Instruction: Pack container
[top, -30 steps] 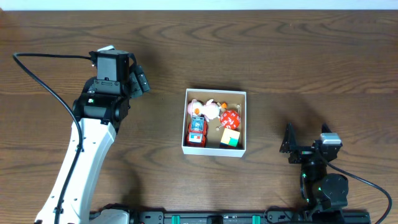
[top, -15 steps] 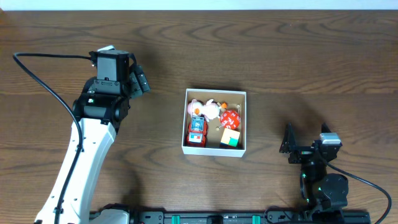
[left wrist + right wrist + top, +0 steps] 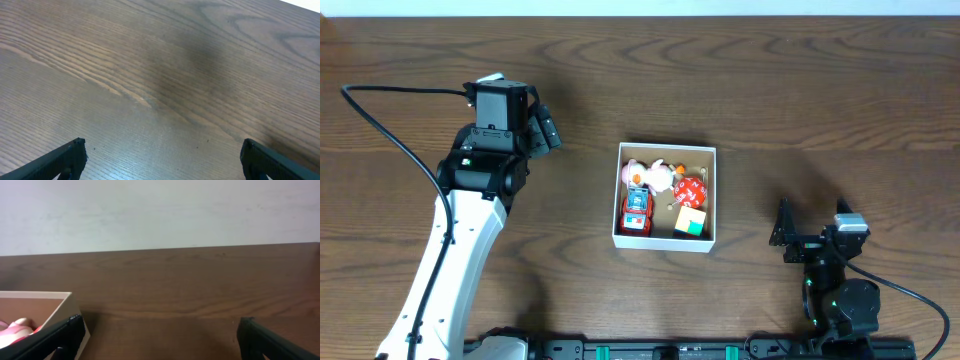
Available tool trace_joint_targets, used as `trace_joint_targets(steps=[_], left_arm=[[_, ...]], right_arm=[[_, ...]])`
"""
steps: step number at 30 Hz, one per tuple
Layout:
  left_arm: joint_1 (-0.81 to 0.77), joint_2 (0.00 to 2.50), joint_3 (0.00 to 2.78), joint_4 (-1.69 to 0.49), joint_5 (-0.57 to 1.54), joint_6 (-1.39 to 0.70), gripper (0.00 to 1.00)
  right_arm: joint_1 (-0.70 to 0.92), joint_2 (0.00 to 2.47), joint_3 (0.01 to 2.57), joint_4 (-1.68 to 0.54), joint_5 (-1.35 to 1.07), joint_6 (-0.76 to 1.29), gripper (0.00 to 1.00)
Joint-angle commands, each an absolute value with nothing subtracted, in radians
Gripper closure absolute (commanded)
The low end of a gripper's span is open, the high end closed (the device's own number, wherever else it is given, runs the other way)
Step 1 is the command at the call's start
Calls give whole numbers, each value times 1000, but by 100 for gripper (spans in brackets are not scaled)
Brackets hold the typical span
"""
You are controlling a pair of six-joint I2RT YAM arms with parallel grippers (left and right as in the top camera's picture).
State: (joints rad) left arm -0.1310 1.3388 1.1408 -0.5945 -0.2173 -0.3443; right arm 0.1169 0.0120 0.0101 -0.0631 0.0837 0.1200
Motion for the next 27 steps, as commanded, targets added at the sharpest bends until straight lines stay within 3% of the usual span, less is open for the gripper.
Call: trace_joint_targets(steps=[1,6,19,27], left_arm=[[-128,1318,1164,-595,-229,-357,2],[-128,1176,1156,-606,-229,-357,2],[-127,422,1059,-614,-229,-335,2],[-120,53,930,-759,-218,-336,2]], right_arm=[[108,6,6,-64,78,103,1],[108,6,6,-64,78,103,1],[108,6,6,-64,78,103,1],[108,6,6,-64,78,103,1]])
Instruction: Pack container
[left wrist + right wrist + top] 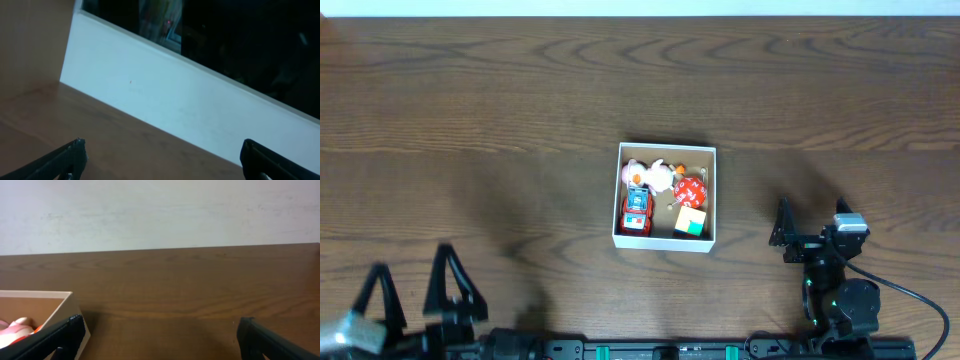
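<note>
The white cardboard box (pixel 618 196) stands in the middle of the table. Inside it lie a pink plush toy (pixel 655 172), a red toy car (pixel 637 211), a red piece (pixel 691 189) and a coloured cube (pixel 690 222). My left gripper (pixel 412 290) is low at the front left edge, far from the box, open and empty; its wrist view (pixel 162 162) faces the wall. My right gripper (pixel 812 224) rests front right of the box, open and empty (pixel 160 340), with the box's corner (pixel 55 305) at its left.
Brown wooden tabletop (pixel 520 100) all round the box. A pale wall (pixel 160 210) runs behind the table's far edge. Both arm bases sit along the front edge.
My left arm, which reached over the far left of the table with its gripper open above bare wood, is now drawn back to the front left edge. The right arm has not moved.
</note>
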Available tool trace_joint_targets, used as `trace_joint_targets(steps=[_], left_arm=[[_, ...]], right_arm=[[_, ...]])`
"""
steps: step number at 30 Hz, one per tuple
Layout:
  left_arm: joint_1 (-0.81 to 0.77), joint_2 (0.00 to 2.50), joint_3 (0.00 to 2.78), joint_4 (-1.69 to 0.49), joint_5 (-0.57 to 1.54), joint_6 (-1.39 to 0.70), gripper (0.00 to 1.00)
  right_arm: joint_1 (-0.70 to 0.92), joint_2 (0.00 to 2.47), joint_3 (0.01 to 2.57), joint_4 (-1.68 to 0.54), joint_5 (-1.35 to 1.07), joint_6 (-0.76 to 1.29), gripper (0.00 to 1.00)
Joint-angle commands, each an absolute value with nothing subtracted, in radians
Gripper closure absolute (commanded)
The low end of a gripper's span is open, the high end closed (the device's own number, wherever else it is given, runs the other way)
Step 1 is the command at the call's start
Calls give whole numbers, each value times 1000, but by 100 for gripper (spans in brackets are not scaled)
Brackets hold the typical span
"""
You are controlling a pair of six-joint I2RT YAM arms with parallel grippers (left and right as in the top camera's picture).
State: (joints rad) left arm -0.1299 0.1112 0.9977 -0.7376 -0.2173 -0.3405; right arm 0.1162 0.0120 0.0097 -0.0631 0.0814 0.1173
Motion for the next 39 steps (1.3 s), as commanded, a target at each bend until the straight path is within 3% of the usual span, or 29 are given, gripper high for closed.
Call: trace_joint_targets(steps=[1,9,23,39], left_arm=[[-112,26,898,-759,-218,-336,2],[-72,2,636,-726,-214,-406,2],[-72,2,160,-207,-209,-305,2],[-72,2,49,-158,-191,-217,2]], right_arm=[[108,6,6,-64,78,103,1],[108,6,6,-64,78,103,1],[108,6,6,-64,78,103,1],[108,6,6,-64,78,103,1]])
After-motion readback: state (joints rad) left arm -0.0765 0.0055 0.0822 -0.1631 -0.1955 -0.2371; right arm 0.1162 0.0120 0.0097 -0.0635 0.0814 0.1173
